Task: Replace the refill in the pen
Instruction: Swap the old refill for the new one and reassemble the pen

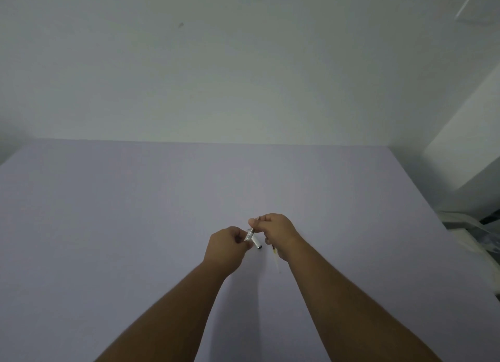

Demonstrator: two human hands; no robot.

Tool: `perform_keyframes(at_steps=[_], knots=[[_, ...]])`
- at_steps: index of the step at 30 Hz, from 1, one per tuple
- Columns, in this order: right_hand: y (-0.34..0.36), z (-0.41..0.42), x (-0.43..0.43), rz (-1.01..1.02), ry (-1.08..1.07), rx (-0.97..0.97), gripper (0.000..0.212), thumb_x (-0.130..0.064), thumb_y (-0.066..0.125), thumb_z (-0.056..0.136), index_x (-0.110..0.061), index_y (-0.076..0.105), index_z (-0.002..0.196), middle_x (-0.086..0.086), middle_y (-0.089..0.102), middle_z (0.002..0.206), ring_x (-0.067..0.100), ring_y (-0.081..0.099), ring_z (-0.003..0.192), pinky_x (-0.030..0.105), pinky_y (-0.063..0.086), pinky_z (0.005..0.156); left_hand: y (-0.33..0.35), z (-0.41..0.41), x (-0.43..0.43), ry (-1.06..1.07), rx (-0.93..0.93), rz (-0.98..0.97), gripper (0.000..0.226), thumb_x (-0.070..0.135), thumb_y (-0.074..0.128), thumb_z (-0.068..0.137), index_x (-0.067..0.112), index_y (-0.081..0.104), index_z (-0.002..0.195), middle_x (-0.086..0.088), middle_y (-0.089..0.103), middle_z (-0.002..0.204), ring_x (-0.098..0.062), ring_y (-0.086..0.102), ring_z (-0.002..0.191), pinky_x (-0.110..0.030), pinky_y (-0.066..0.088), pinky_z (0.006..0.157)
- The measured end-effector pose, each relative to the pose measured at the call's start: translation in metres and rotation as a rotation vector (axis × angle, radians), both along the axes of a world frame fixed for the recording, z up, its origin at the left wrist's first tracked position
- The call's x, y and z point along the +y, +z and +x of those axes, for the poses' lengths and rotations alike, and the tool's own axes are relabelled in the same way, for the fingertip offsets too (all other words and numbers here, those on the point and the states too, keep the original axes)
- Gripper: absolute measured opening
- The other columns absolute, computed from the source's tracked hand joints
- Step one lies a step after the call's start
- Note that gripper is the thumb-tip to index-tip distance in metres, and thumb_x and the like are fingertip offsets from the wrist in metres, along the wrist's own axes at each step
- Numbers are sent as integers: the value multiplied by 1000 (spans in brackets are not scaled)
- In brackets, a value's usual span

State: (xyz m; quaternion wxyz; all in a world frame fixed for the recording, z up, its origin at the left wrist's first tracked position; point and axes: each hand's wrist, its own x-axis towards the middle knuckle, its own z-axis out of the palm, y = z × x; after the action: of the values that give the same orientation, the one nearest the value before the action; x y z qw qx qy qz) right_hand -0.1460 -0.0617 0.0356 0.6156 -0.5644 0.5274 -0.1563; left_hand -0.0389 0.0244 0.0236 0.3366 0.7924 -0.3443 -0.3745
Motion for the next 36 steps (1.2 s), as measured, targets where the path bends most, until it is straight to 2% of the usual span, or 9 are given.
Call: perform_keyframes(at_steps=[7,10,15,20,23,26,29,32,36], knots=[[-16,9,-8,-81,58,111,27,-35,60,89,-9,68,91,3,69,91,12,55,72,29,47,74,-7,9,5,95,109,51,7,17,69,81,13,68,86,-2,65,69,-14,60,56,-29,53,54],[-28,12,-20,-256,18,279,27,-26,53,92,-6,70,101,9,72,108,23,63,95,35,49,91,-17,14,11,168,178,57,5,16,72,78,15,68,80,-4,68,73,-18,64,62,-35,60,67],[-55,24,-19,-405,290,639,25,-22,50,90,-8,65,105,13,67,110,32,62,103,34,49,83,-29,20,17,220,289,76,8,13,74,78,10,67,75,-10,68,75,-25,64,68,-41,62,74],[-75,34,-10,-477,327,696,29,-25,44,97,-6,56,115,17,61,116,35,58,108,39,47,86,-30,22,20,216,340,104,7,13,73,80,11,67,77,-8,67,76,-23,64,69,-32,59,63],[-72,37,-11,-437,267,603,32,-27,48,95,-4,61,113,17,64,114,34,60,106,37,47,87,-29,24,20,208,335,115,7,14,73,80,11,67,78,-6,66,75,-21,63,67,-29,57,59],[-58,40,-17,-238,-15,238,19,-21,61,88,-10,67,101,6,69,93,23,63,86,35,51,84,-28,25,19,199,330,116,7,14,73,80,9,68,81,-6,65,73,-20,63,65,-27,55,56],[-42,42,-22,4,-154,-36,1,-15,63,88,-14,64,88,4,67,81,14,60,70,26,53,65,-26,24,17,180,311,121,6,15,74,79,12,68,79,-7,66,75,-24,64,71,-33,59,64],[-37,41,-25,87,-132,-74,16,-12,65,86,-4,66,99,9,69,84,16,60,69,24,50,63,-25,20,13,155,301,116,8,16,74,78,11,69,81,-8,67,78,-24,64,72,-38,60,72],[-36,35,-22,127,-113,-125,5,-10,65,86,-10,66,80,7,68,75,17,60,67,23,50,62,-23,16,10,141,295,121,8,16,75,79,12,68,80,-10,68,80,-25,65,74,-39,60,75]])
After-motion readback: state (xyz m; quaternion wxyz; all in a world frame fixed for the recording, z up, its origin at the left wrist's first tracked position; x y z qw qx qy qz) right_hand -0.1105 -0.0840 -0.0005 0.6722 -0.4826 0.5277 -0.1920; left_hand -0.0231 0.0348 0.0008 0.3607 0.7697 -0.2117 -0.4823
